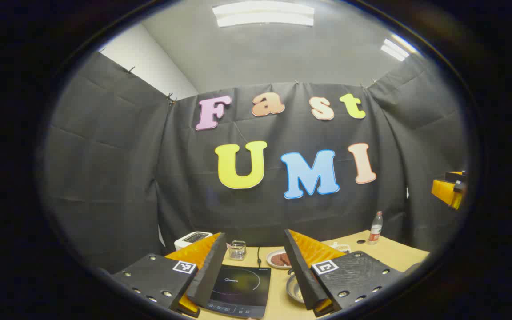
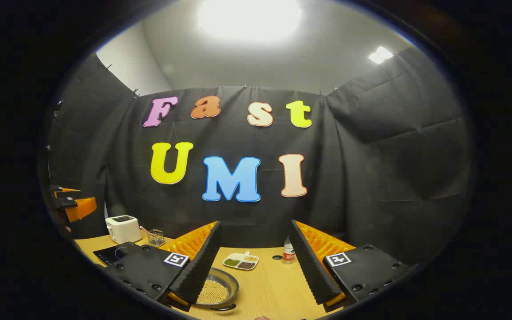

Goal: First push the handle of the pot to place it horizontally, then grasp the pot with both hands and set it on the induction cooktop.

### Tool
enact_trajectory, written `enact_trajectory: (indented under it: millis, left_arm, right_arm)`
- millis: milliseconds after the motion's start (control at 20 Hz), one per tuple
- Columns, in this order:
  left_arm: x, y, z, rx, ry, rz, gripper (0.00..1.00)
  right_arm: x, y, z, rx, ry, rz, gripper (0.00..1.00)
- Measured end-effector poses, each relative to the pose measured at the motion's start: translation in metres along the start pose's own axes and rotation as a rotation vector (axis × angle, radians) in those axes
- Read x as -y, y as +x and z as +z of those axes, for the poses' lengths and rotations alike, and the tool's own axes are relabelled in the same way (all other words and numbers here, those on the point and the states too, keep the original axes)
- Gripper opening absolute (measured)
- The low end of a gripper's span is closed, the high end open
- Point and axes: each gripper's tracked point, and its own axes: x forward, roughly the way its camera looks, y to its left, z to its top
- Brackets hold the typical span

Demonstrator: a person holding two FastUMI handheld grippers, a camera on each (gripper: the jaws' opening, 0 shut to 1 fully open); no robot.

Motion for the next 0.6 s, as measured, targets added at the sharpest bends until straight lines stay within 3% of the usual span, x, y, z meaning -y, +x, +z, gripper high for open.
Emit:
enact_trajectory:
  millis: [600]
  left_arm:
    - [0.0049, -0.0039, 0.0061, 0.021, 0.020, -0.003, 0.77]
  right_arm:
    - [0.0065, 0.0030, -0.0036, -0.012, 0.035, -0.022, 0.96]
